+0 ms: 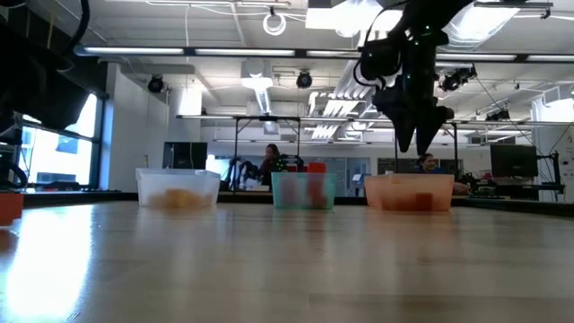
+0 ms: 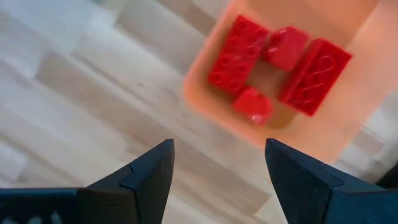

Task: Sort & place blocks by color
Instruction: Put the orange game piece into the blue bin

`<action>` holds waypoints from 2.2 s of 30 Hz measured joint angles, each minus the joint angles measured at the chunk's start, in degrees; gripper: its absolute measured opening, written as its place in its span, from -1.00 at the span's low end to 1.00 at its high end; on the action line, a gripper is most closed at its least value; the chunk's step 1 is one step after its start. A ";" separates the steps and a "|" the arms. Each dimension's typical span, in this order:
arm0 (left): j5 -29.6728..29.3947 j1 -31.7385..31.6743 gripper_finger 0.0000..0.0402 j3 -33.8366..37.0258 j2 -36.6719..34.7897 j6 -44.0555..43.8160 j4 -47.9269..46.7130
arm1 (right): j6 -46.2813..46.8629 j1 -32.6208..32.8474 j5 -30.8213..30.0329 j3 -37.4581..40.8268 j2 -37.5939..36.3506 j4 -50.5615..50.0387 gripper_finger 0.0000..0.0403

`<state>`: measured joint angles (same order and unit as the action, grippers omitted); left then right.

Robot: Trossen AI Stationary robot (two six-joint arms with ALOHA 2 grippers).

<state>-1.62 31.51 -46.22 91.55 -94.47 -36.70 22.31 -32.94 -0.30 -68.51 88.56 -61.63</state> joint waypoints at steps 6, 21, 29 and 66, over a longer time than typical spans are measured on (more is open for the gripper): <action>-0.55 -1.46 -0.45 0.00 -2.30 7.91 2.62 | 6.20 7.38 0.82 0.00 -2.81 0.29 0.18; 6.81 -10.41 -0.41 -0.02 -4.48 31.16 12.93 | 18.19 26.82 2.84 -0.02 -5.99 13.92 0.18; 12.49 -15.32 -0.41 -0.02 -4.48 41.63 16.98 | 18.30 35.61 3.17 -0.02 -5.99 24.76 0.18; 53.13 -34.29 -0.40 -0.11 -4.48 19.88 83.87 | -3.33 48.49 1.93 -0.02 -5.95 66.36 0.18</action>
<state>51.51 -2.79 -46.33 87.07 -74.59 47.17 18.98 15.55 1.64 -68.53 82.61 4.73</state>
